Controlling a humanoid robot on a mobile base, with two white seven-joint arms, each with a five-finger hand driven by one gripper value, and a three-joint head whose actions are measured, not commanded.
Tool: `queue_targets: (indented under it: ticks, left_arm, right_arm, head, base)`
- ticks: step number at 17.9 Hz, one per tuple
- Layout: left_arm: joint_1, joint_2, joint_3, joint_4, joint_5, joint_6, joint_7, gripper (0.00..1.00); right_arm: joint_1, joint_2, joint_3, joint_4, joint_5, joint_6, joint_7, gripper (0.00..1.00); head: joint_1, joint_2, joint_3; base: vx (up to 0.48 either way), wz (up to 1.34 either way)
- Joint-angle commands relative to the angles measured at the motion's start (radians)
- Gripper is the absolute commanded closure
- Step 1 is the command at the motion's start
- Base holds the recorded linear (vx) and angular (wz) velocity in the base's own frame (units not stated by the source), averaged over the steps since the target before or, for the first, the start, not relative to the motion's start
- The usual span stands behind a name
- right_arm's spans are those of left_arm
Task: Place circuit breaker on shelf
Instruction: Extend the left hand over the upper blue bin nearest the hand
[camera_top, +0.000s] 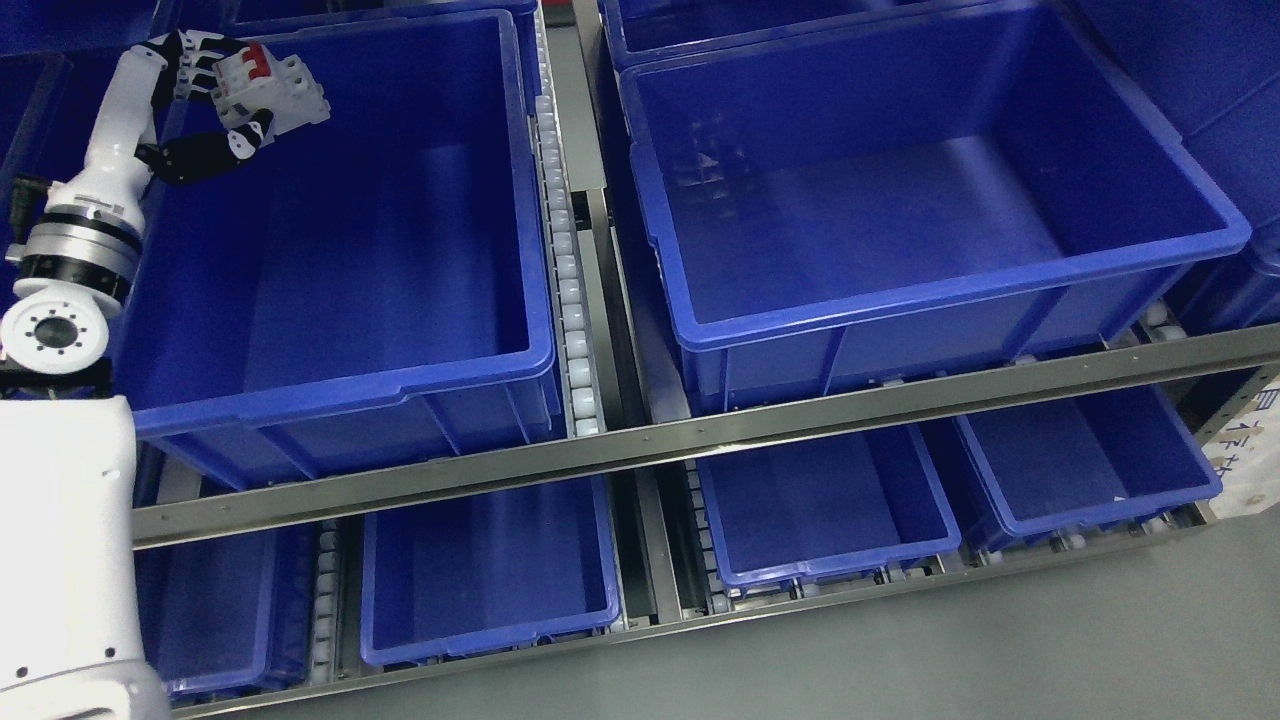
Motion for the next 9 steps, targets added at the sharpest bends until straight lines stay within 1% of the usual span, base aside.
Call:
queue_targets:
  ticks: [1,3,6,8,9]
  left_arm:
    - [-0.159,-0.007,-0.204,0.549,-0.053,-0.001,0.0,0.91]
    - [-0.173,-0.01,-0.239,0.611,-0.053,-0.001,0.003,0.91]
    - [-0.171,-0.001,-0.258,0.631,-0.053,0.007,0.003,0.89]
    - [-0.171,0.0,-0.258,0.636,-0.053,0.008,0.005,0.86]
    - [-0.173,-0.001,-0.256,0.64,-0.053,0.011,0.005,0.81]
  right_arm:
    - [0.0,-0.017,0.02,0.0,0.0,0.031,-0.001,0.0]
    - [0.0,-0.017,0.02,0.0,0.0,0.031,-0.001,0.0]
    - [0.0,-0.017,0.02,0.0,0.0,0.03,0.001,0.0]
    - [0.0,-0.017,0.02,0.0,0.0,0.031,-0.001,0.0]
    - [0.0,-0.017,0.02,0.0,0.0,0.031,0.001,0.0]
  head:
    - [0.0,0.0,0.0]
    - [0.0,0.0,0.0]
    - [0.0,0.0,0.0]
    - [0.0,0.0,0.0]
    - [0.0,0.0,0.0]
  base:
    - [0.06,-0.04]
    - [0.07,-0.01]
    - [0.036,0.02]
    - [0.016,0.0]
    - [0.0,0.0]
